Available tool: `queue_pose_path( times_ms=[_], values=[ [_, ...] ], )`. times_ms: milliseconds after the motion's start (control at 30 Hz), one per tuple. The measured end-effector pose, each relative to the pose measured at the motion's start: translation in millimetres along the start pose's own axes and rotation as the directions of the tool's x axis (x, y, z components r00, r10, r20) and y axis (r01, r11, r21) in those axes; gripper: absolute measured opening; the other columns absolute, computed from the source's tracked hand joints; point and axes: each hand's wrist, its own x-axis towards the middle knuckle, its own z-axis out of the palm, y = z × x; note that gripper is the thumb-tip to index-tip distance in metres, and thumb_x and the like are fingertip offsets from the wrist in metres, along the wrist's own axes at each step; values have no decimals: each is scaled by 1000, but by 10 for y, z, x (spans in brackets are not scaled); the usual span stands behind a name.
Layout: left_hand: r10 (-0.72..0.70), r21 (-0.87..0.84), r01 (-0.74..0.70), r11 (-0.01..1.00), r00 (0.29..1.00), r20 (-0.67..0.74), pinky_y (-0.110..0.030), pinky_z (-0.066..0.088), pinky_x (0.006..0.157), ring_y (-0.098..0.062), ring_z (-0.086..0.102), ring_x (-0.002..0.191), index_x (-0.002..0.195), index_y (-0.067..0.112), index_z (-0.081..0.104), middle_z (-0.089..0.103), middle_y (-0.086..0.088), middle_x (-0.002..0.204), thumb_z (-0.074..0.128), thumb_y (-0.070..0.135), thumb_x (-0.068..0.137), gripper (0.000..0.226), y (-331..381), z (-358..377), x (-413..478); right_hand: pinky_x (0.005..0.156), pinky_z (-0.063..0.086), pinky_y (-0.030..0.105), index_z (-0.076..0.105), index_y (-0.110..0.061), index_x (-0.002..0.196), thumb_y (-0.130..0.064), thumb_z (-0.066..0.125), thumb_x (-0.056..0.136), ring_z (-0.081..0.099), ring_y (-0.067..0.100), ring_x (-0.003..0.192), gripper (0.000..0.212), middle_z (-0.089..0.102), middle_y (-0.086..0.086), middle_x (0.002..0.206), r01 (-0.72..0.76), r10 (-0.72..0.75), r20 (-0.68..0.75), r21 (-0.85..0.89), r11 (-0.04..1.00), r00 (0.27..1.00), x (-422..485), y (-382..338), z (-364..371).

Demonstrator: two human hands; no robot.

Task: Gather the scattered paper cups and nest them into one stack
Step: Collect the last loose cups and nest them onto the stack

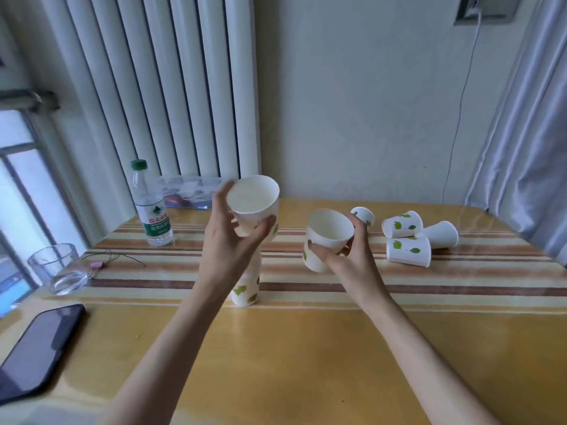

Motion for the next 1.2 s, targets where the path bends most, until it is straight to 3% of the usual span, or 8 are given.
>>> queue_pose_path(
  times_ms=[133,267,467,600,700,867,1033,1200],
  values=[
    [-51,62,52,997,998,-21,-38,43,99,-23,49,120,139,18,26,49,-5,132,70,32,78,77,-134,-204,325,86,42,17,30,-33,128,-21,73,77,50,-3,107,68,47,-23,113,28,-28,14,11,1000,1000,62,-48,156],
    [-123,145,107,984,987,100,-46,42,102,-28,46,123,141,12,22,44,-13,137,70,28,79,80,-339,-232,348,89,37,19,23,-27,138,-19,71,79,49,11,110,76,45,-11,121,8,-8,-1,8,1000,1000,78,24,207],
    [-266,140,238,961,932,244,-40,30,110,-24,35,130,143,13,21,25,-6,143,64,50,79,85,-526,-125,141,85,37,17,26,-26,135,-20,69,80,49,4,105,70,46,-8,120,-39,40,-27,34,999,999,138,50,222],
    [-276,65,269,961,949,150,-32,34,102,-24,41,126,140,14,29,35,-9,140,59,45,83,72,-572,-68,73,87,42,19,29,-27,132,-19,68,81,50,-6,102,65,50,-10,116,-27,32,-56,85,996,998,229,-86,313],
    [-298,8,302,953,937,182,-31,38,94,-18,46,115,142,16,27,46,-10,133,64,43,79,78,-624,-112,91,77,45,6,29,-28,129,-18,69,81,52,-3,102,63,51,-5,120,39,-33,-49,125,991,998,393,-306,483],
    [-338,-109,379,919,899,278,-29,37,97,-13,39,127,143,21,20,37,7,136,76,34,72,92,-795,-207,0,74,44,5,27,-20,133,-15,69,80,53,1,97,68,52,-6,113,96,-109,69,168,981,992,608,-595,913],
    [-366,-126,417,900,880,303,-37,46,96,-20,49,123,130,17,42,53,-2,131,74,31,74,66,-928,-234,-86,84,40,18,28,-21,134,-21,71,79,47,12,106,70,47,-3,117,-4,3,252,6,1000,968,615,-443,1134],
    [-347,-160,402,902,893,288,-36,49,94,-18,51,121,131,17,40,52,-1,130,71,27,77,63,-972,-201,-124,105,37,37,28,-33,135,-61,64,68,43,18,124,81,43,3,137,-99,129,346,-102,990,929,485,-102,1165]
  ],
)
